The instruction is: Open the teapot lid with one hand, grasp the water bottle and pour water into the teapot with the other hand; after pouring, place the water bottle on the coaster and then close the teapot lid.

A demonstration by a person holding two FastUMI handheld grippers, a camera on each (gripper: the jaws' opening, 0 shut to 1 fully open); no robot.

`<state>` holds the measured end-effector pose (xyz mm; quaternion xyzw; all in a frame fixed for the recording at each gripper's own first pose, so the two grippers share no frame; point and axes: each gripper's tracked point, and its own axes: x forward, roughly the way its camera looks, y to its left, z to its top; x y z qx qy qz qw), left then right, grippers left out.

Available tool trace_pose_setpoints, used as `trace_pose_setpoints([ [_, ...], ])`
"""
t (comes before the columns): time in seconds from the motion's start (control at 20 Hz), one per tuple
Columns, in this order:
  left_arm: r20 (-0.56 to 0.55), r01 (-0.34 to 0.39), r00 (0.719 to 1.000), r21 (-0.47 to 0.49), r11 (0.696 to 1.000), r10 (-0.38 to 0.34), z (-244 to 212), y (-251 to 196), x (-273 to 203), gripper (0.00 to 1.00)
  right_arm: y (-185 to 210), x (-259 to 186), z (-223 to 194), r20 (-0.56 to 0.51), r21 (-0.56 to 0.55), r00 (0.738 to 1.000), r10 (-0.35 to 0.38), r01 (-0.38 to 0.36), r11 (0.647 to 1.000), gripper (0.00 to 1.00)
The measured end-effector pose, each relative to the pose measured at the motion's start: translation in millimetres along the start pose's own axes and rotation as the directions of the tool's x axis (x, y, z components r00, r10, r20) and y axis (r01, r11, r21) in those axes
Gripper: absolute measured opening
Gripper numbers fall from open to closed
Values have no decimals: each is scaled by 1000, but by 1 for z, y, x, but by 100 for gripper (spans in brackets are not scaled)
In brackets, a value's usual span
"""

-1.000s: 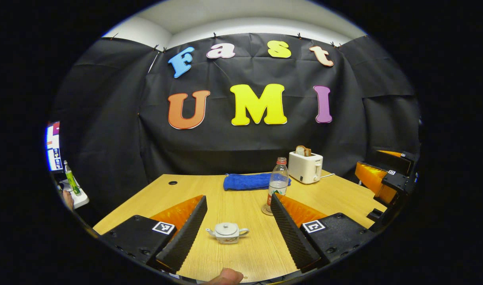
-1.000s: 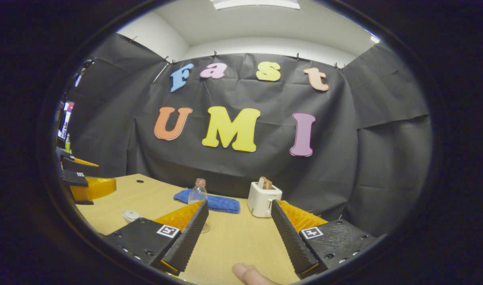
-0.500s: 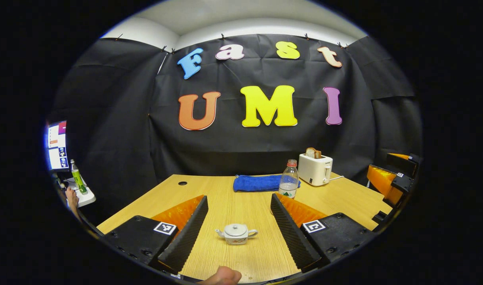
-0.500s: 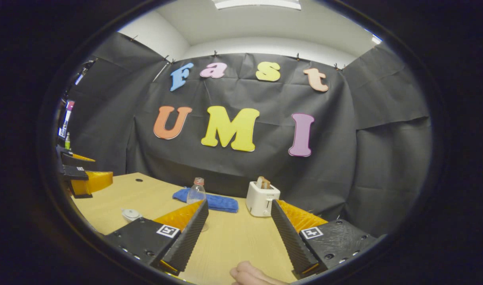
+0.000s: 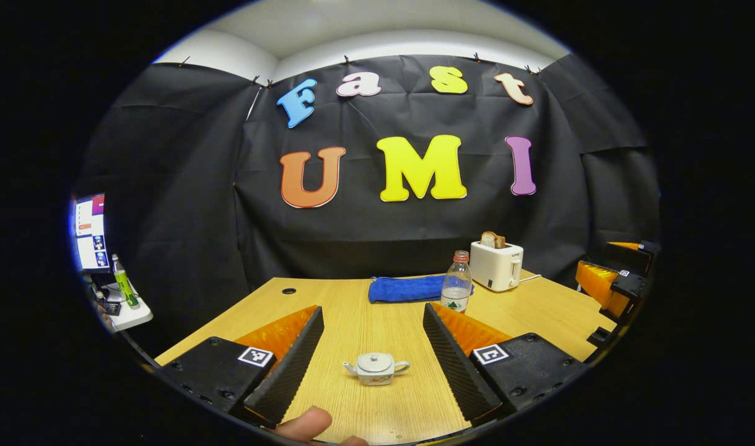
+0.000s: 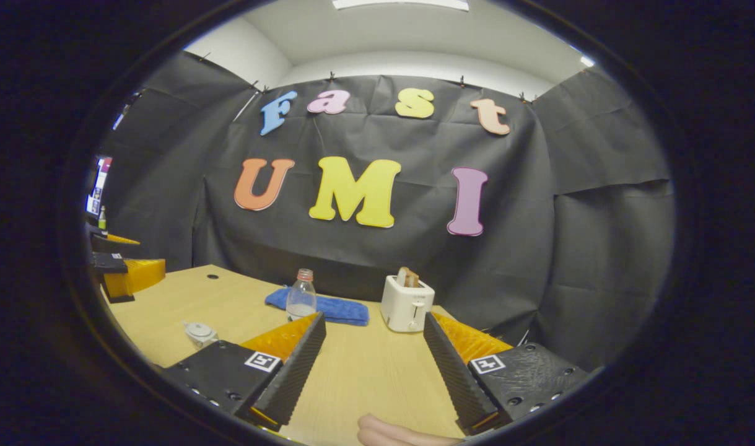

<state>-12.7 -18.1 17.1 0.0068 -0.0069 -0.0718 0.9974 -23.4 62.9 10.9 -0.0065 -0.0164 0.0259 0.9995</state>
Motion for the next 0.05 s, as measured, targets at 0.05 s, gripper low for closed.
trace_pose_setpoints([
  [0.05,-3,1,1000,0,1000,-1,-1,0,0,100,-1,1,-1,0,-4,1000,-4,4,1000,98],
])
